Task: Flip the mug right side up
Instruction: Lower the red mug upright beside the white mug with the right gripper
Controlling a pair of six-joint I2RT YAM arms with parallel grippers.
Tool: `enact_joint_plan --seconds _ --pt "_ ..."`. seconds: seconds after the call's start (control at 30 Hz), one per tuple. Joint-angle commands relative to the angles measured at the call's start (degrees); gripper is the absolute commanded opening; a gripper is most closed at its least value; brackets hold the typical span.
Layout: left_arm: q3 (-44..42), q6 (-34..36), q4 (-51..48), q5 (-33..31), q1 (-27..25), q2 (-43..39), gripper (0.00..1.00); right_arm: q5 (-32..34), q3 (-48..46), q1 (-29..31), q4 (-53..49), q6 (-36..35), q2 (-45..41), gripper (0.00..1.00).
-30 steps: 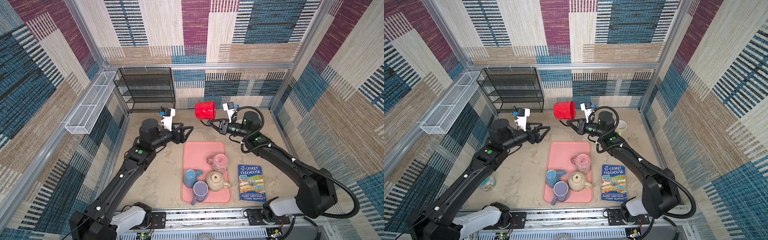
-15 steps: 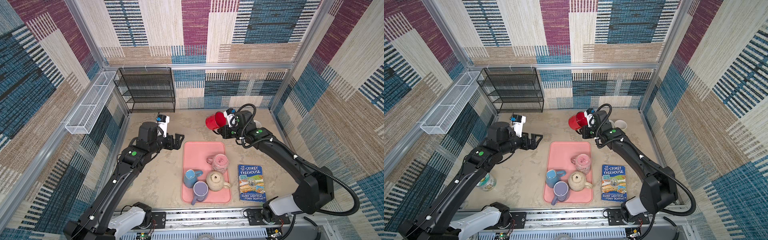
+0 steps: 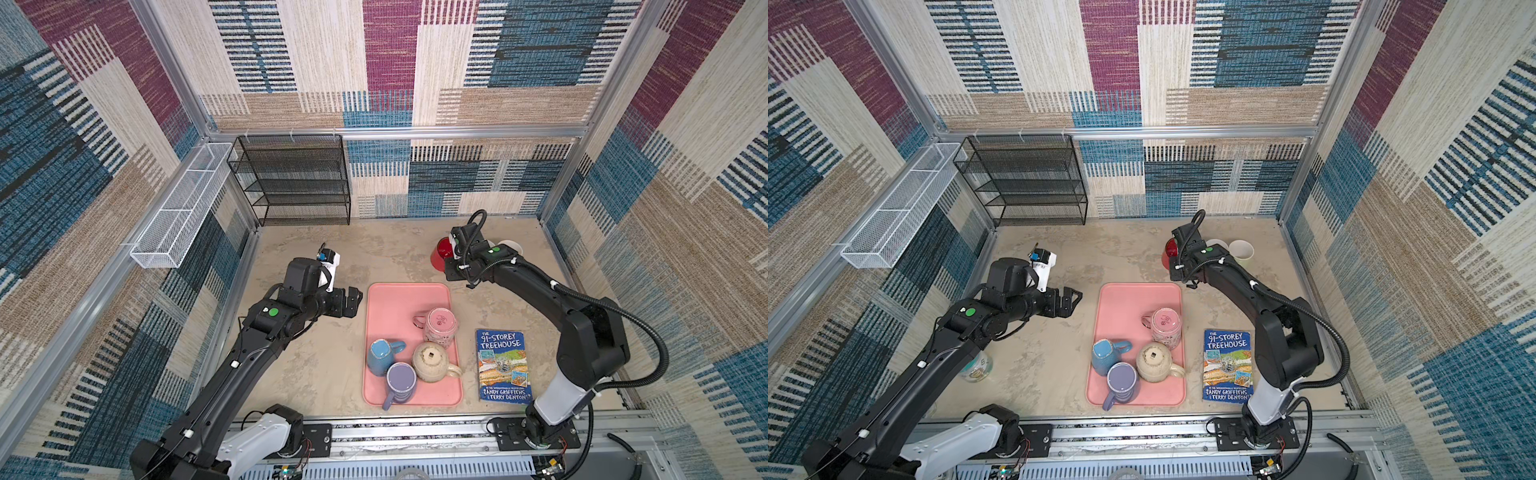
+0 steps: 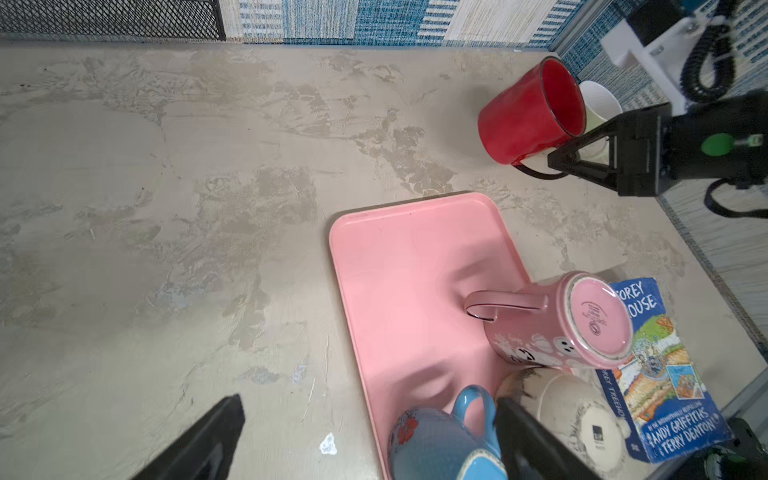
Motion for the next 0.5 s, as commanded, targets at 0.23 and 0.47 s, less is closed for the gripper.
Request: enact_joint_plan --seconds 0.23,0.47 --pt "-0.87 2.14 -0.27 -0.94 -0.02 -1.82 0.99 9.43 10.38 -0.02 -3.36 0.91 10.73 0.0" --pt "-0.97 2.12 -0.24 -0.48 -0.02 -1.64 0.99 9.73 13.64 -1.01 -5.13 -0.58 15.43 0.0"
